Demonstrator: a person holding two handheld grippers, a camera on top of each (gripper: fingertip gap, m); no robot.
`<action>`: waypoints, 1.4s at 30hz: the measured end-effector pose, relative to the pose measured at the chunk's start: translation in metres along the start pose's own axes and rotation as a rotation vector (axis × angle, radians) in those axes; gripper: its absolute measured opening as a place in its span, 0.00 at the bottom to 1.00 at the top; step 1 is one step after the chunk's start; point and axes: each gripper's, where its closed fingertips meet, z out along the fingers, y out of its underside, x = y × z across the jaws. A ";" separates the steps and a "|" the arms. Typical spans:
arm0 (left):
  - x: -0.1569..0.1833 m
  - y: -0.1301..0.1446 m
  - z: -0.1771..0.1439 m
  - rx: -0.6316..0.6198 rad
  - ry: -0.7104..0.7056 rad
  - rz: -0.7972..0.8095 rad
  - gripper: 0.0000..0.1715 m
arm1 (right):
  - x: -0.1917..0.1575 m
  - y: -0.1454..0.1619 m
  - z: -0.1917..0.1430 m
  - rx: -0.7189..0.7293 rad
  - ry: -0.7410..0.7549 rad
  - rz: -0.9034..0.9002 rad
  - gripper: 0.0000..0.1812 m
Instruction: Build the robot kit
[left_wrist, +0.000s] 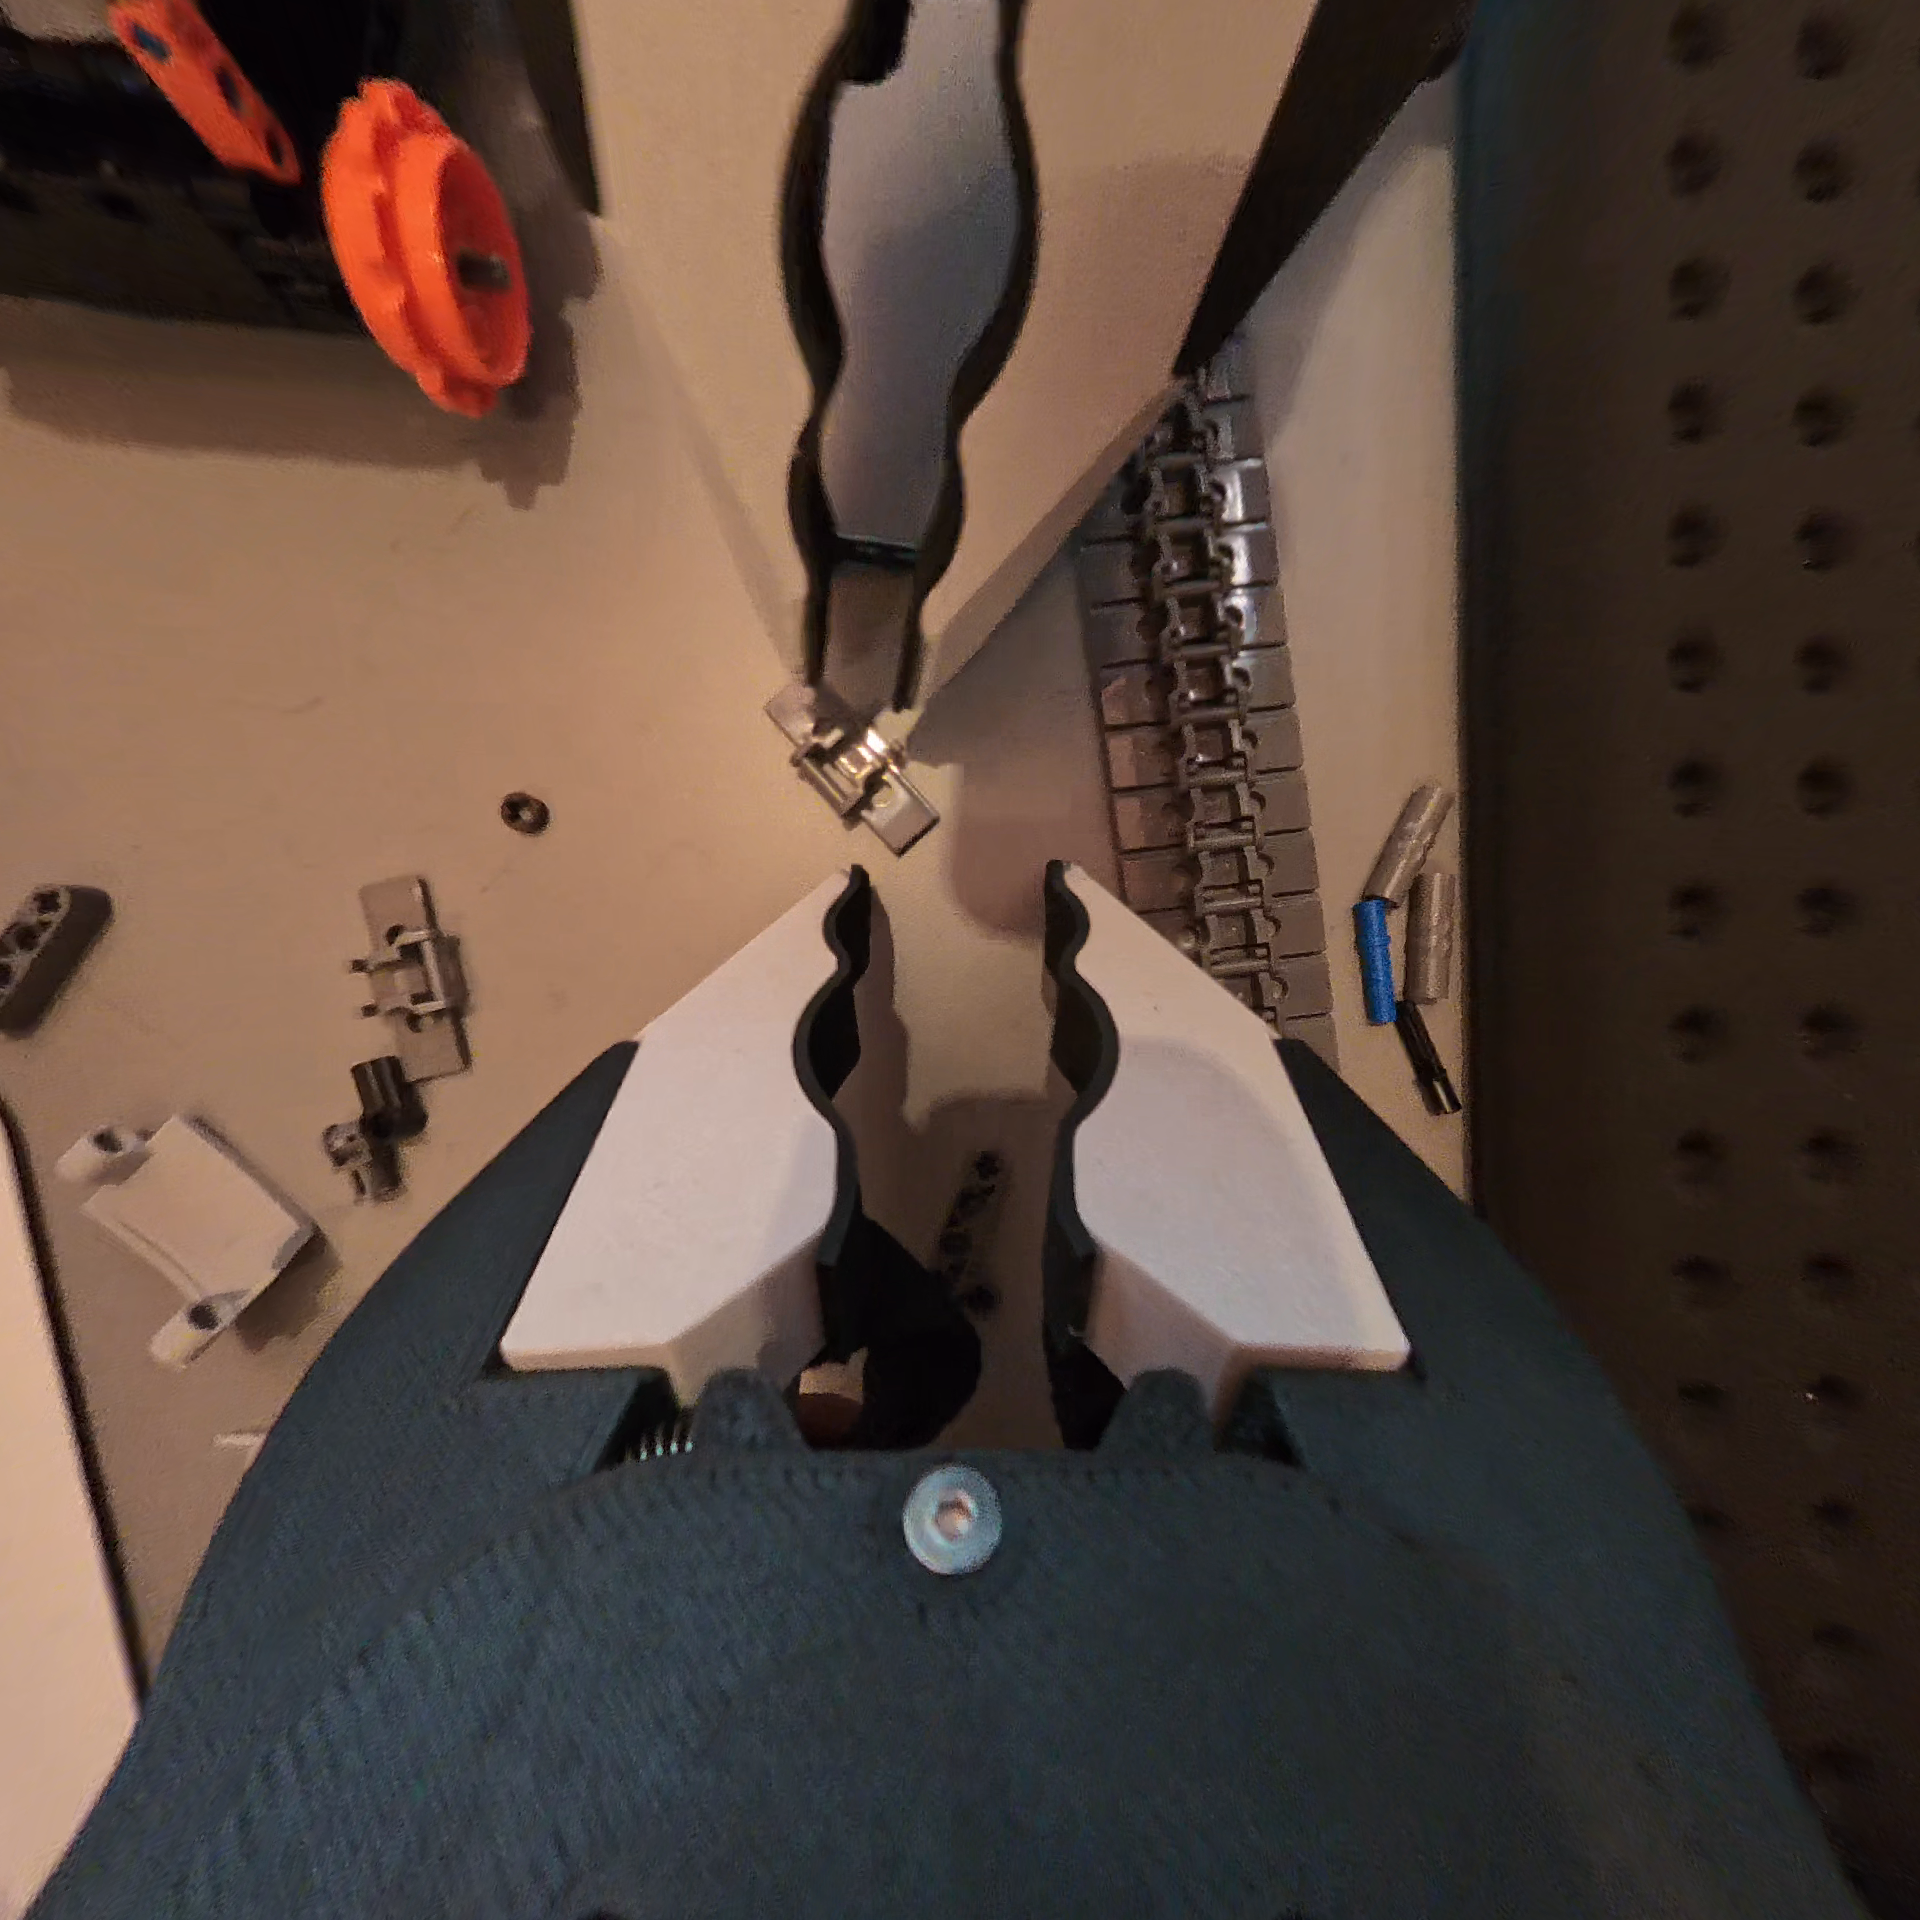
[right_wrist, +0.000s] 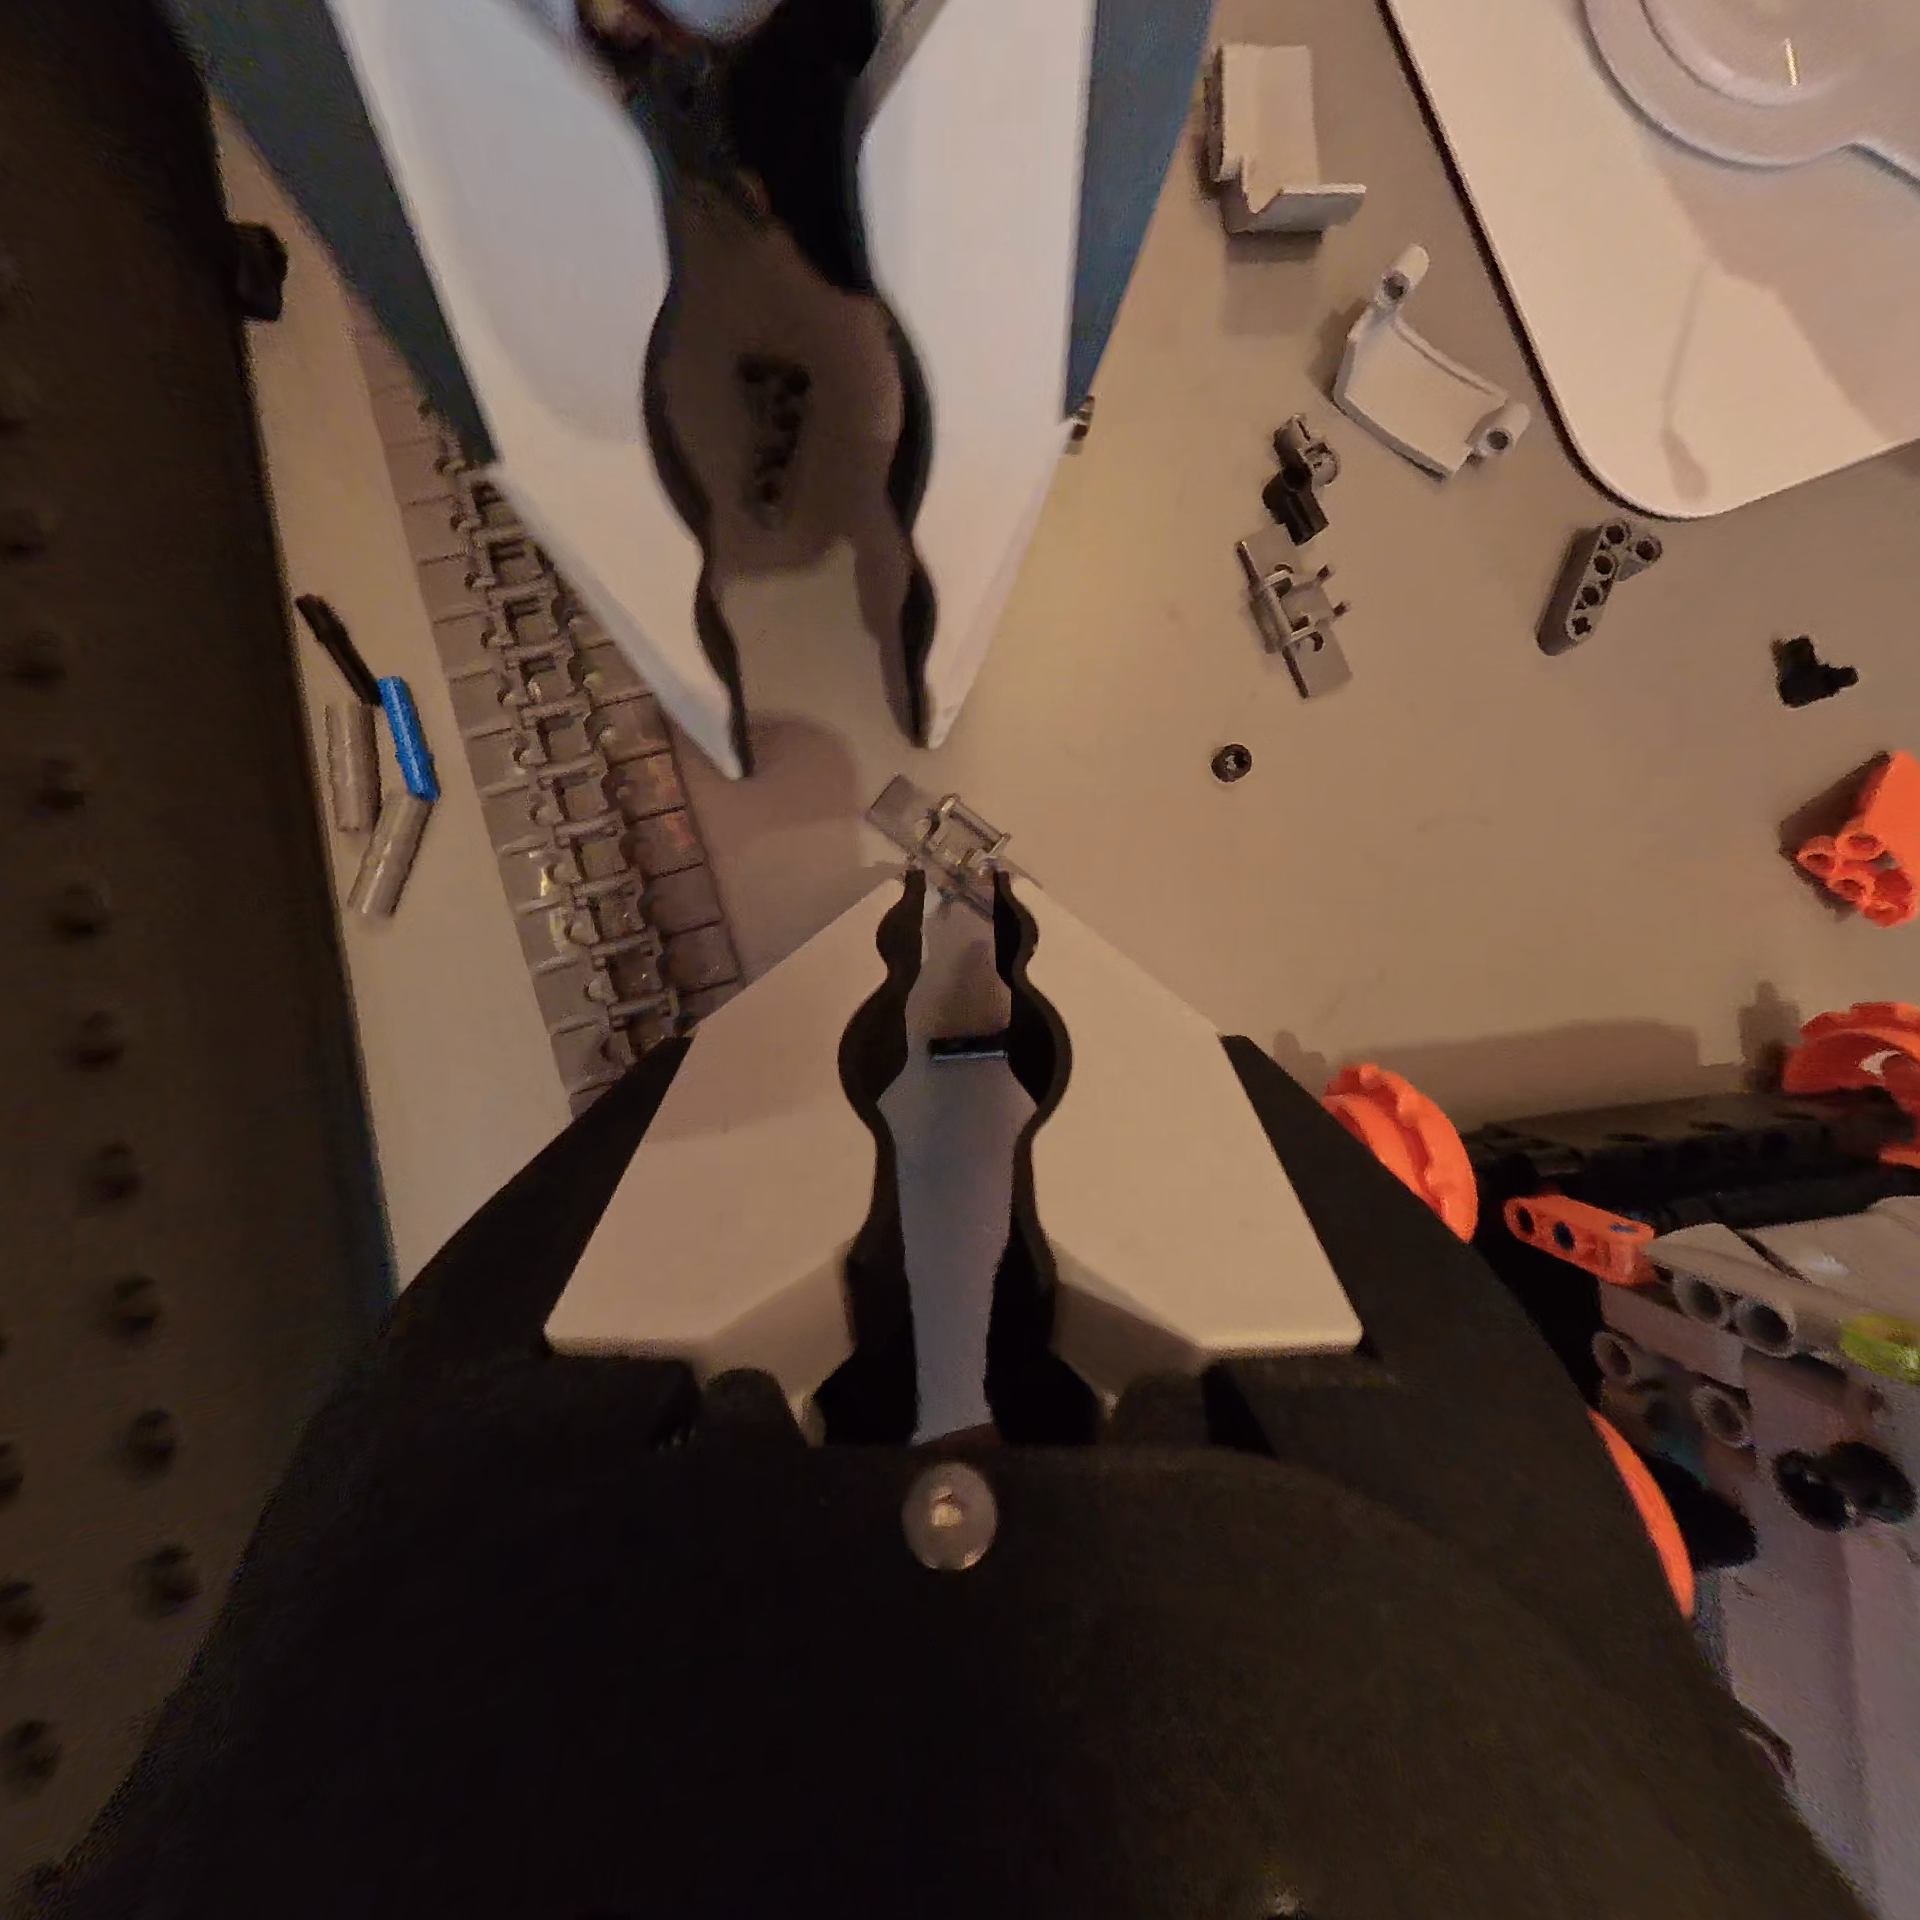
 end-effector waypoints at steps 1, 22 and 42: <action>0.002 0.001 0.004 -0.011 0.003 0.011 0.20 | 0.001 0.000 0.002 0.000 0.002 0.022 0.06; 0.019 -0.006 0.002 0.007 0.035 0.059 0.24 | 0.001 -0.003 0.012 0.021 -0.018 0.042 0.08; 0.067 -0.057 0.025 0.085 0.016 0.284 0.21 | -0.047 0.069 -0.075 -0.036 -0.142 -0.169 0.05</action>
